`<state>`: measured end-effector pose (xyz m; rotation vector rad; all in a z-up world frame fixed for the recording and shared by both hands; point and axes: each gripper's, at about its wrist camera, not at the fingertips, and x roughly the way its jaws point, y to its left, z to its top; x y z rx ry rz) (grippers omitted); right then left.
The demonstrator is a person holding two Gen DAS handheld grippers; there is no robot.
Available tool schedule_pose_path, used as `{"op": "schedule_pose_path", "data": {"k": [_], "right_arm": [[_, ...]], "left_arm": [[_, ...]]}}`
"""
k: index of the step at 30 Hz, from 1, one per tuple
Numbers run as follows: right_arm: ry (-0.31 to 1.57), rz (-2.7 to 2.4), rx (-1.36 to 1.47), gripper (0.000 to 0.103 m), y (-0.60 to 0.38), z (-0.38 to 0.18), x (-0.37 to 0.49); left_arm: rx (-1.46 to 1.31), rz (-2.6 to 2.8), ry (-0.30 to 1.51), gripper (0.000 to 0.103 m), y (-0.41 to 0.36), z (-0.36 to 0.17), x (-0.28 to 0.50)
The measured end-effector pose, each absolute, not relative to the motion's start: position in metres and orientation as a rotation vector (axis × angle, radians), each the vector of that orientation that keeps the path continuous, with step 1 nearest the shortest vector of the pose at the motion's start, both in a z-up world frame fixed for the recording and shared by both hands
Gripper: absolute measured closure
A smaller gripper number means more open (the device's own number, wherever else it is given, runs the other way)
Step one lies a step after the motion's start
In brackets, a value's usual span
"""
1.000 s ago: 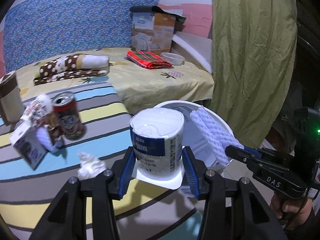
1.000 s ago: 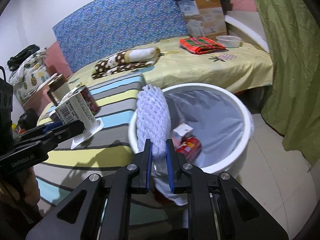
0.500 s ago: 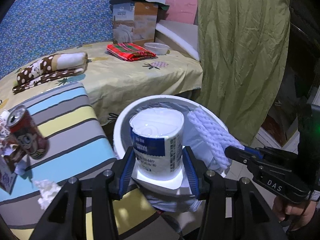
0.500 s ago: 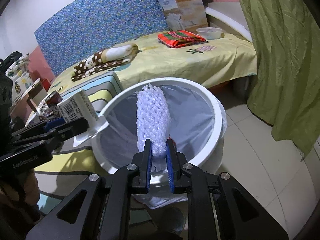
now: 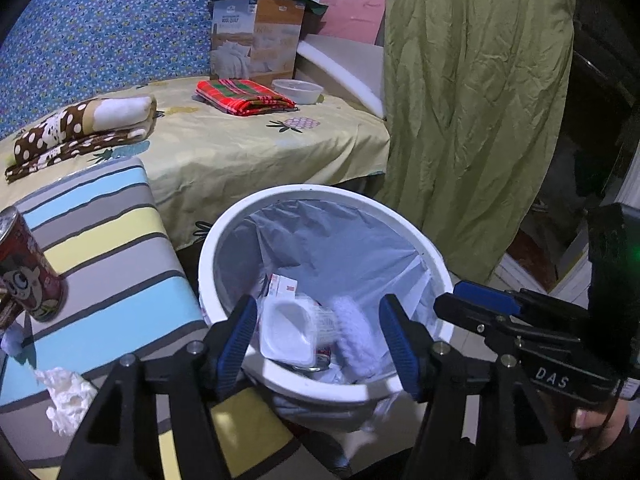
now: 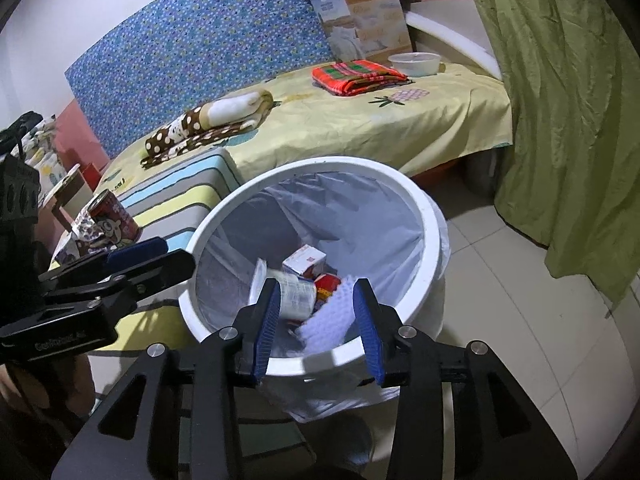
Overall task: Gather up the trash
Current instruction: 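Carry the cup and foam sleeve over the bin and release both, then move both open grippers back toward the crumpled tissue on the bed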
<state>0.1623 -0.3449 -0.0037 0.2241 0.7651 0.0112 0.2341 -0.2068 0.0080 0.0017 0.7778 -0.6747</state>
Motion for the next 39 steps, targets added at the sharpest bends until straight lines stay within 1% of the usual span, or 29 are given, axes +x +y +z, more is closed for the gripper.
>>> {"op": "schedule_pose_path", "data": {"k": [18, 26, 39], "right_arm": [[0.709, 0.085, 0.183, 0.063, -0.304, 0.017, 0.142], [0.686, 0.131, 0.113, 0.063, -0.273, 0.028, 0.131], [0.677, 0.218, 0.085, 0.063, -0.237, 0.034, 0.12]], "left_arm": [[-0.051, -0.602, 0.737, 0.038, -0.148, 0.024, 0.188], [-0.057, -0.517, 0.676, 0.038, -0.113, 0.033, 0.164], [-0.099, -0.385, 0.651, 0.038, -0.055, 0.036, 0.134]]}}
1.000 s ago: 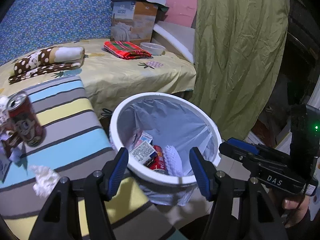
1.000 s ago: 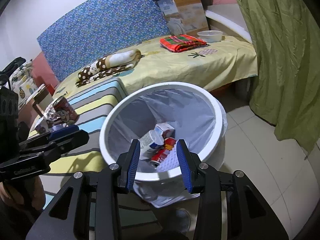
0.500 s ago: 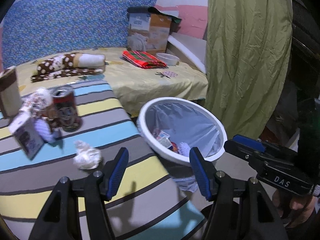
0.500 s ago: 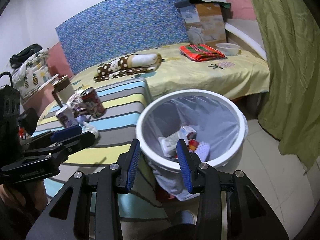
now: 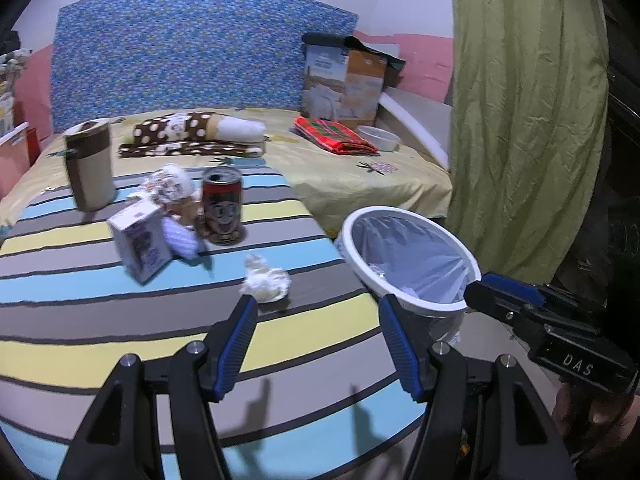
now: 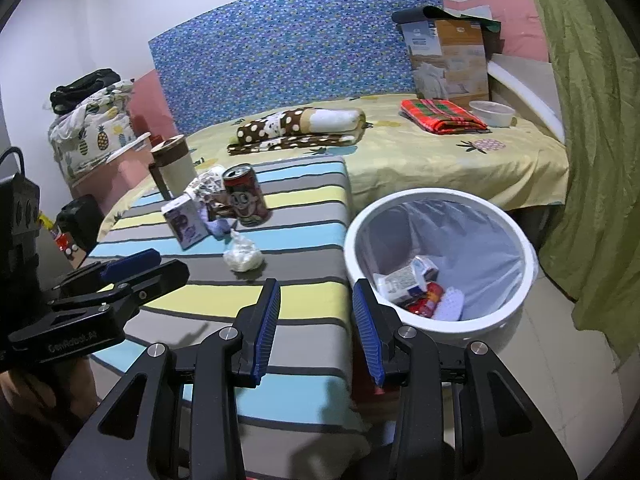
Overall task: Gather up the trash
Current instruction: 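Move both open grippers back toward the crumpled tissue on the bed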
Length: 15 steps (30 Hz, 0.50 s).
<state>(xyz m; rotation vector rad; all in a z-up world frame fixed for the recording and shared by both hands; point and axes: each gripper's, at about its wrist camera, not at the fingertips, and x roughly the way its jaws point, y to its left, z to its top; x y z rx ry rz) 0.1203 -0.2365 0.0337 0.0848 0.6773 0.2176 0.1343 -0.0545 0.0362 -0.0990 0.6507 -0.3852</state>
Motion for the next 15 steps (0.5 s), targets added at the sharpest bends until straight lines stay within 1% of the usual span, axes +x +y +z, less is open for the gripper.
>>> {"op": "schedule_pose_path", "data": {"k": [15], "right_arm": [[0.69, 0.286, 0.056, 0.063, -0.208, 0.035, 0.118]], "left_arm": [[-0.132, -0.234, 0.653, 0.038, -0.009, 0.036, 0.127]]}}
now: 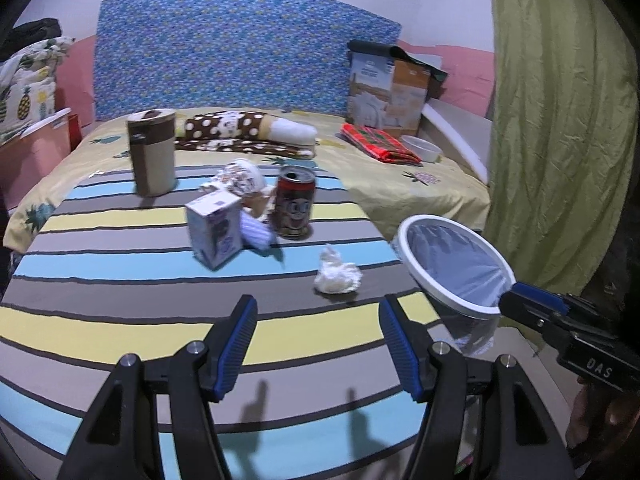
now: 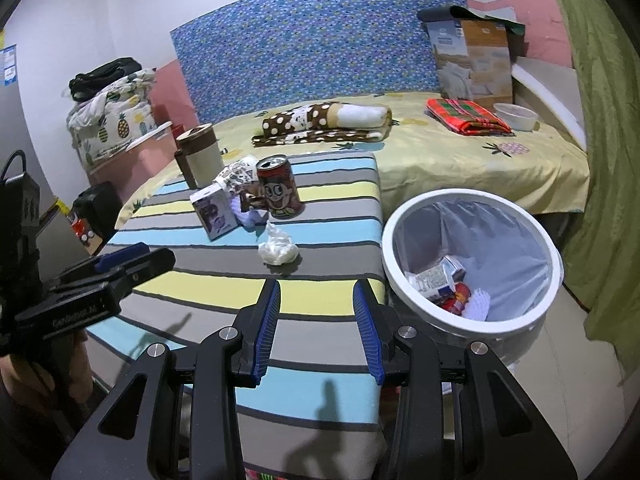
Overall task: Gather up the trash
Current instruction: 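Move both open grippers back toward the crumpled tissue on the bed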
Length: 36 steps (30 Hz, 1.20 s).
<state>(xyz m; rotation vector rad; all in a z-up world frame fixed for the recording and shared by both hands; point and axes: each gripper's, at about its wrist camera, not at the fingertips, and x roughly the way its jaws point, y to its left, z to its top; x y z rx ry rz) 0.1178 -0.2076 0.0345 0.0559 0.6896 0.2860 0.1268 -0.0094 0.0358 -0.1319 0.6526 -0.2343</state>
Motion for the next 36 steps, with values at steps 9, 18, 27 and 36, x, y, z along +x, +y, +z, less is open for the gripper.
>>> {"op": "schedule_pose_path", "data": {"k": [9, 18, 27, 36], "right_arm": [[0.699, 0.341, 0.037, 0.061, -0.191, 0.033, 0.134], [0.724, 0.376, 0.023, 0.048, -0.177, 0.027, 0.155], [0.793, 0.397, 0.015, 0.048, -0.167, 0.011, 0.174], [0.849, 0.408, 0.016, 0.048, -0.158, -0.004, 0.196]], "left_arm": [[-0.152, -0.167, 0.667, 0.038, 0.02, 0.03, 0.147], [-0.152, -0.128, 0.687, 0.037, 0.044, 0.017, 0.184], [-0.122, -0.152, 0.727, 0.036, 0.05, 0.001, 0.227], [-0.122, -0.155, 0.753, 0.036, 0.053, -0.013, 0.257]]}}
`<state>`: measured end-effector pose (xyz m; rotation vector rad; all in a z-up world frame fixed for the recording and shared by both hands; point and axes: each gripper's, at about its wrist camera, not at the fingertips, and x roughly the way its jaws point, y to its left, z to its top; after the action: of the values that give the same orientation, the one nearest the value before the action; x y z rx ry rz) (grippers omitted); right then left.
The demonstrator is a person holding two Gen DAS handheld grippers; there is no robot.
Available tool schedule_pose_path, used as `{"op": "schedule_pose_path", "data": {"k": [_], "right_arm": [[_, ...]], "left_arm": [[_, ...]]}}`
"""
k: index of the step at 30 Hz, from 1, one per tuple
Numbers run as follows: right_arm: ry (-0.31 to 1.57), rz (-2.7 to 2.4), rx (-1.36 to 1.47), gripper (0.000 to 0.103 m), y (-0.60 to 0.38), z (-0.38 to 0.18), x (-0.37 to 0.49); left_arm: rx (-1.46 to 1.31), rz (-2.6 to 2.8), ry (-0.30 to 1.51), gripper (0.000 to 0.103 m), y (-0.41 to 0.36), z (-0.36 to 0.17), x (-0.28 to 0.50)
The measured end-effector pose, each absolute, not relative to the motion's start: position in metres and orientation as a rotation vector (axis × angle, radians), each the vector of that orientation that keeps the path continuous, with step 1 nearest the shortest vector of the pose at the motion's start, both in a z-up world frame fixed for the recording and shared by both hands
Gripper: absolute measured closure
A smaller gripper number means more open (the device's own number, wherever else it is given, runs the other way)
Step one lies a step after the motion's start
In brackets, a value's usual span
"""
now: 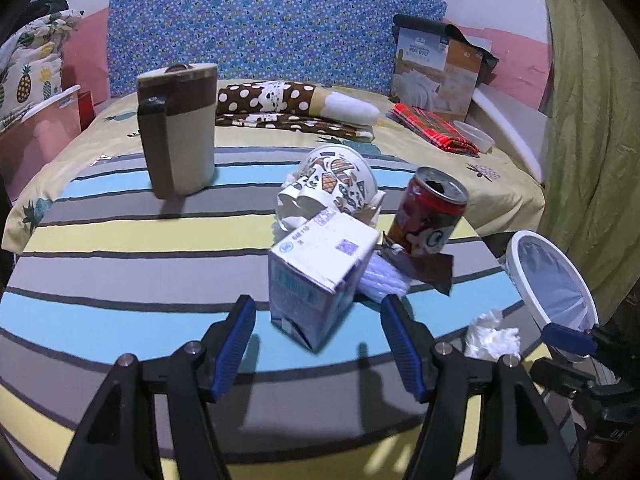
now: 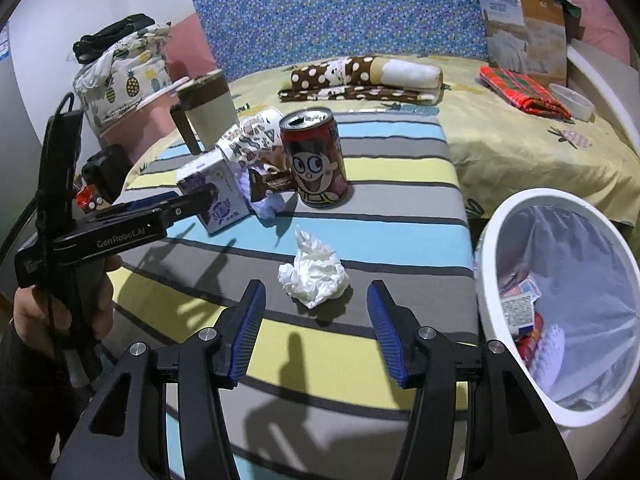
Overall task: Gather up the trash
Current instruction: 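Move both open grippers back toward the crumpled tissue on the bed, then grasp the small white milk box with the left gripper while the right grasps the crumpled tissue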
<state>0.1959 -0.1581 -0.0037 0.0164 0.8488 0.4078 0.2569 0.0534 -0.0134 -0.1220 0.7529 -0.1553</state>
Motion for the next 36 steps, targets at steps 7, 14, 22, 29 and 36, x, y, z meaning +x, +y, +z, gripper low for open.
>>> {"op": "schedule_pose_path", "data": {"k": [7, 14, 22, 29, 36], "right_arm": [[0.884, 0.41, 0.01, 0.048, -0.15, -0.016, 0.209], [0.905, 0.402, 0.0, 0.071, -0.145, -0.022, 0.211], [0.877, 0.402, 0.006, 0.077, -0.152, -0.014, 0.202], [0.847, 0.397, 0.016, 0.077, -0.16, -0.004, 0.19], [0.808, 0.378, 0.033, 0.077, -0.172, 0.008, 0.176]], "left_arm": [[-0.124, -0.175, 0.767, 0.036, 0.051, -0.02, 0.272], [-0.127, -0.189, 0.775, 0.055, 0.05, -0.023, 0.272], [-0.126, -0.158, 0.753, 0.055, 0.046, -0.016, 0.254], [-0.121, -0.133, 0.73, 0.055, 0.038, -0.002, 0.223], [-0.114, -0.145, 0.708, 0.055, 0.026, 0.011, 0.195]]}}
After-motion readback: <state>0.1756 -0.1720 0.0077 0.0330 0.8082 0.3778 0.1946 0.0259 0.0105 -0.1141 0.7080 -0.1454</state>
